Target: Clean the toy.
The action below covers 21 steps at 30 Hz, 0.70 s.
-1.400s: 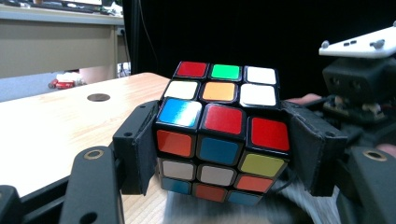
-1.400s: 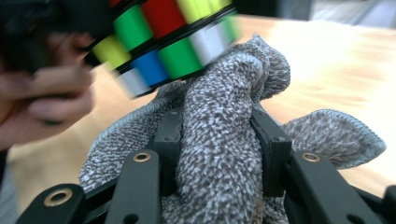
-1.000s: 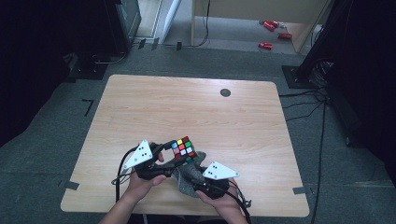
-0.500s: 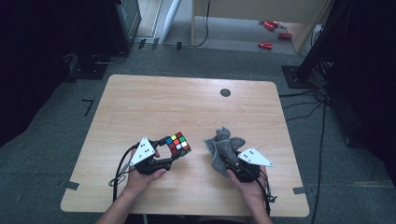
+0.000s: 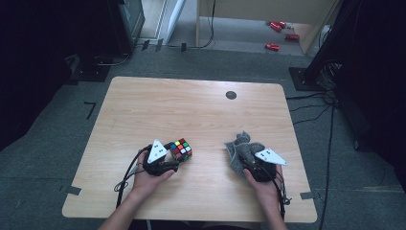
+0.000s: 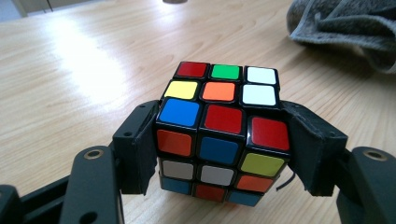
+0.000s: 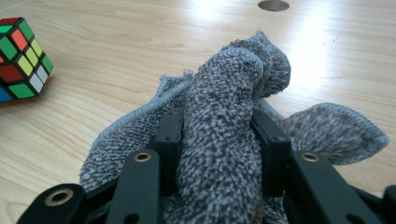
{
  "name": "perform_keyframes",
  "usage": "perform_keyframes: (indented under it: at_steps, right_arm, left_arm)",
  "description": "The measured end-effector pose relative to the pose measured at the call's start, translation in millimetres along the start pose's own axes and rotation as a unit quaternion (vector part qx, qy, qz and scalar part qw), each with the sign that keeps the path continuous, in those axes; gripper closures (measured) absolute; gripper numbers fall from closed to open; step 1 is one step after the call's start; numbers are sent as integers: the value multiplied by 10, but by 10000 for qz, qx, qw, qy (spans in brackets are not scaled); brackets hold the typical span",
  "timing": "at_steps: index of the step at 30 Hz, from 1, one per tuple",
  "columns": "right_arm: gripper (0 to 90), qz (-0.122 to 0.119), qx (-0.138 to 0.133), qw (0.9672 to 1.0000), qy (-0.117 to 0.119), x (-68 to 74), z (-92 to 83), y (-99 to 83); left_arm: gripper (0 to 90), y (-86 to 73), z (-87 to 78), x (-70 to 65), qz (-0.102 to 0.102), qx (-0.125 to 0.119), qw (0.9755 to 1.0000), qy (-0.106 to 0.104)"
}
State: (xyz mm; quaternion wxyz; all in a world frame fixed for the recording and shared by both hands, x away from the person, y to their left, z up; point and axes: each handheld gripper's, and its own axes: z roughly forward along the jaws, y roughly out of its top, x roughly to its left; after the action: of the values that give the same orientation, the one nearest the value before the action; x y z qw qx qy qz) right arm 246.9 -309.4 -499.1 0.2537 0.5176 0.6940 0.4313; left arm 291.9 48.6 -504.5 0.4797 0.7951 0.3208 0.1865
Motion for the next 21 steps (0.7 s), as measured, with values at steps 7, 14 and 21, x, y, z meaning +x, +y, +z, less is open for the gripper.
perform_keyframes:
  at_steps: [7,14,21]
  right_arm:
    - [610,55,33,10000,-43,-51,19,-26]
    - [611,54,79,9999,-64,-68,40,-51]
    - [611,46,117,9999,-65,-70,62,-74]
  left_arm:
    - [337,-10,56,-14,29,200,9998,-8]
    - [335,-8,73,44,-171,384,9989,-200]
    - [333,-9,104,27,-143,437,9988,-188]
